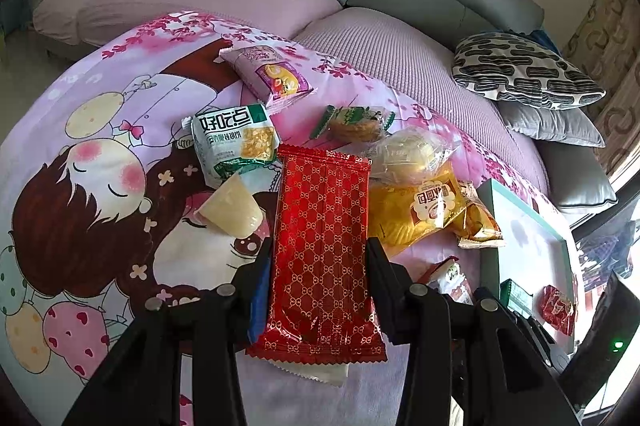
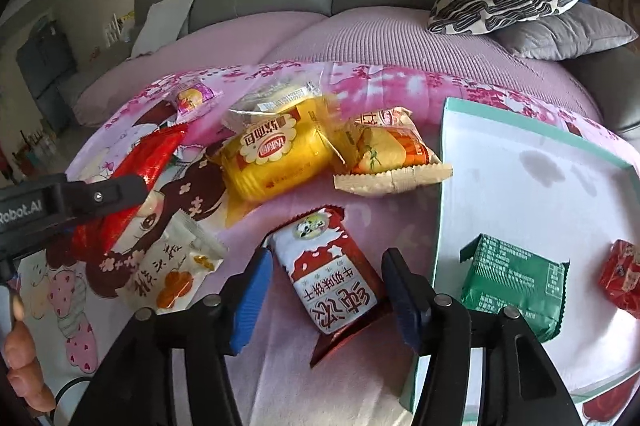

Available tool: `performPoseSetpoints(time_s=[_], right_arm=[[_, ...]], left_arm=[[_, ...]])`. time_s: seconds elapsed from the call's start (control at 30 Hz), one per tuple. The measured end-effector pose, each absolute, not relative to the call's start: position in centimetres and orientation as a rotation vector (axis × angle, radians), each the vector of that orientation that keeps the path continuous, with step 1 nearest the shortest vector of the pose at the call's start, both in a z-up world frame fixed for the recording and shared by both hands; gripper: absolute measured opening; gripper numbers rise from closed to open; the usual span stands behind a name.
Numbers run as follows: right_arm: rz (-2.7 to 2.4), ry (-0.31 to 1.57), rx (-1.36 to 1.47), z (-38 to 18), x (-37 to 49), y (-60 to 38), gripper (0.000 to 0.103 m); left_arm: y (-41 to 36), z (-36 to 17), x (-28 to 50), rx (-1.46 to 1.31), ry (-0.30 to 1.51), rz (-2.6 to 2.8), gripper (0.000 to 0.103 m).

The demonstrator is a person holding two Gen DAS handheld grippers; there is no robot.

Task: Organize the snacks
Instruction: 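Grasp the white-red milk biscuit pack with the right tool while the left tool holds the wafer pack, then carry both packs into the tray and release them beside the green pack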

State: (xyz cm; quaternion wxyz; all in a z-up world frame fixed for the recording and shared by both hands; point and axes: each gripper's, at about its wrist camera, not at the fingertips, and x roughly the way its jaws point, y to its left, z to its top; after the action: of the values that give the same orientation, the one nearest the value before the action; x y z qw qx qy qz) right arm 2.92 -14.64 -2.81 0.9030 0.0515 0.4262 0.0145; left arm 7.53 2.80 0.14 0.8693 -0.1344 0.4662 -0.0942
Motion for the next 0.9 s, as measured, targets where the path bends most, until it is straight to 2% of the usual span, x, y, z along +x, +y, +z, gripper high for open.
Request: performPoseSetpoints(time_s=[0.17,0.3,0.43,0.63,0.9], right_arm=[[0.118,0.909,0.235,-2.7,2.8,-15.1,0.061],[0.094,0.929,0.201,-3.3,3.0,-14.7,0.06],[0.074,0.931,0.177,-3.5,3.1,-14.5,0.047],[0.052,0.937,0.079,-4.1,3.3,-13.5,0.043],[0.065,0.92,0.107,-3.7,3.1,-13.9,0.042]], left_arm=[[2.9,0.0,7.6,-0.282,0.981,-0.191,0.045],[2.6,-0.1,7.6,-0.277,0.983,-0.196,0.045],[2.5,-0.3,7.7,-0.272,0.99,-0.196,0.045],[2.3,-0.7,7.9,-0.267,1.001,-0.19,0.045],[2.3,-0.6,7.8,-0.269,0.993,-0.19,0.045]])
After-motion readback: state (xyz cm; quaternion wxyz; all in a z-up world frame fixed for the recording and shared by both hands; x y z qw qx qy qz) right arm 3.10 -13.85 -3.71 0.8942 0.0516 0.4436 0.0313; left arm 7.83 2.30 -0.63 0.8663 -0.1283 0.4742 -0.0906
